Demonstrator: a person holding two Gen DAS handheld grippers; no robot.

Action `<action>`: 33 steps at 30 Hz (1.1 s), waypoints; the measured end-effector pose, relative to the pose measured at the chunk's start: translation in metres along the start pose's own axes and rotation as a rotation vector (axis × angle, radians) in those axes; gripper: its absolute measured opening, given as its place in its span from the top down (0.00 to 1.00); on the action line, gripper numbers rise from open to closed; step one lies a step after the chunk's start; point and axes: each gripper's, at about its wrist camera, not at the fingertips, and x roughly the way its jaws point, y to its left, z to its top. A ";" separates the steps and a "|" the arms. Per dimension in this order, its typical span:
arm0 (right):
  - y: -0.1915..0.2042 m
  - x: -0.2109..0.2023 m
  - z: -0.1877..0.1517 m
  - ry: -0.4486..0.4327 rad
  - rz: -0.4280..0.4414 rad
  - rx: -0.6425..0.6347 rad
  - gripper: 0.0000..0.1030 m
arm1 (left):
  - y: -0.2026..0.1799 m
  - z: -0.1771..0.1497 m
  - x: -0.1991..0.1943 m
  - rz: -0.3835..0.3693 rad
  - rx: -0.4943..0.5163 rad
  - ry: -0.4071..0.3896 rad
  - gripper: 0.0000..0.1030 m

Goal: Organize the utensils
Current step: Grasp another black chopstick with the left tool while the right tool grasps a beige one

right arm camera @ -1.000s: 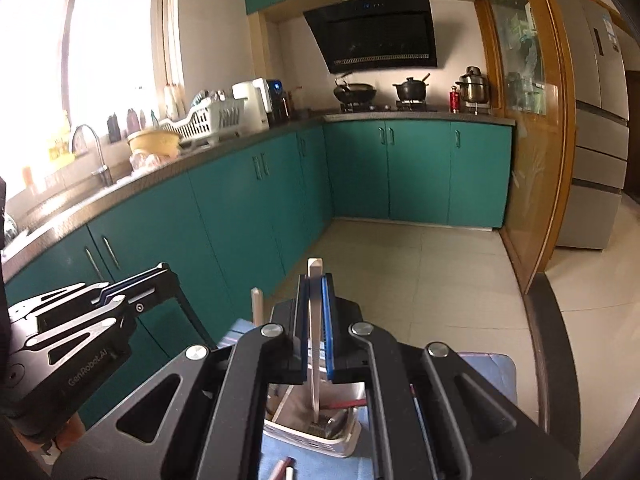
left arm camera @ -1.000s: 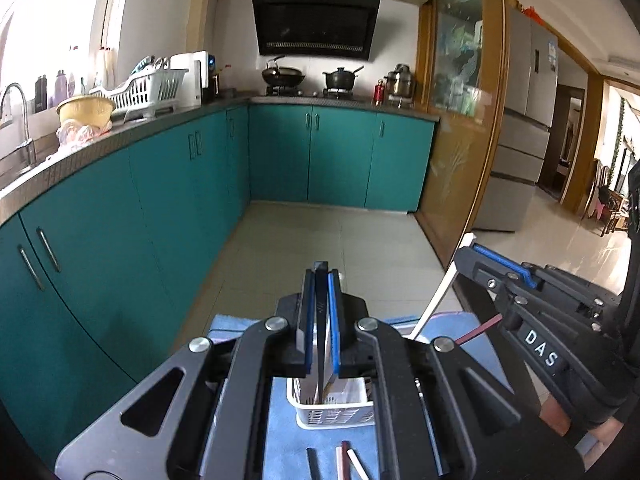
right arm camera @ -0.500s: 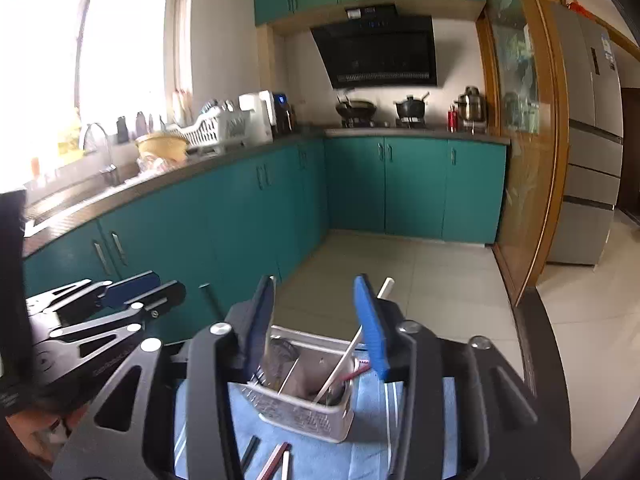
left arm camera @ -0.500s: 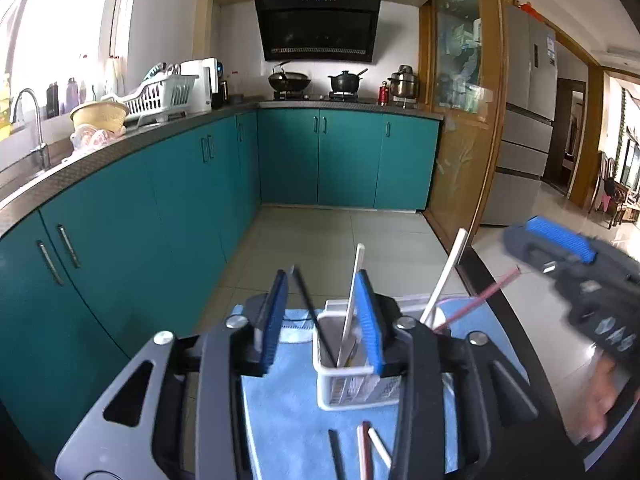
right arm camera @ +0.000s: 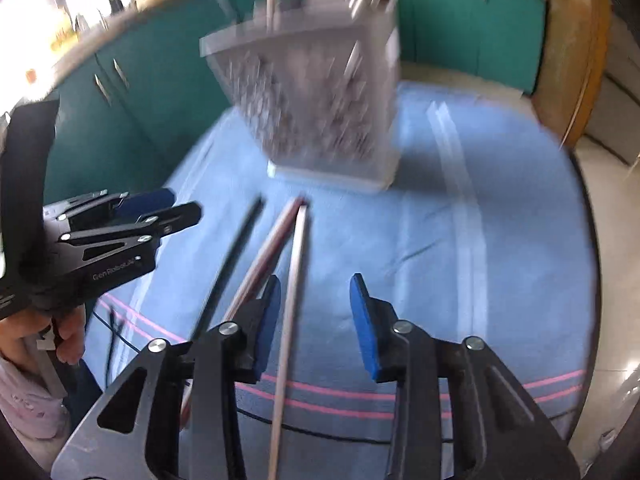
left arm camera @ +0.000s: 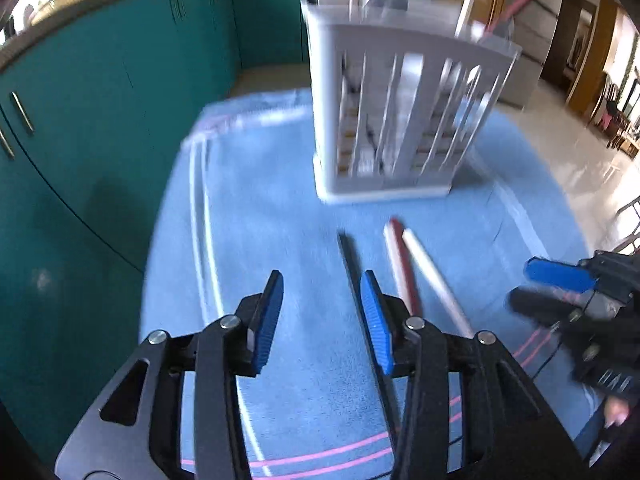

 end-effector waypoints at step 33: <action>0.040 0.063 0.018 0.061 -0.146 -0.081 0.74 | 0.003 0.004 0.050 0.022 0.013 0.107 0.62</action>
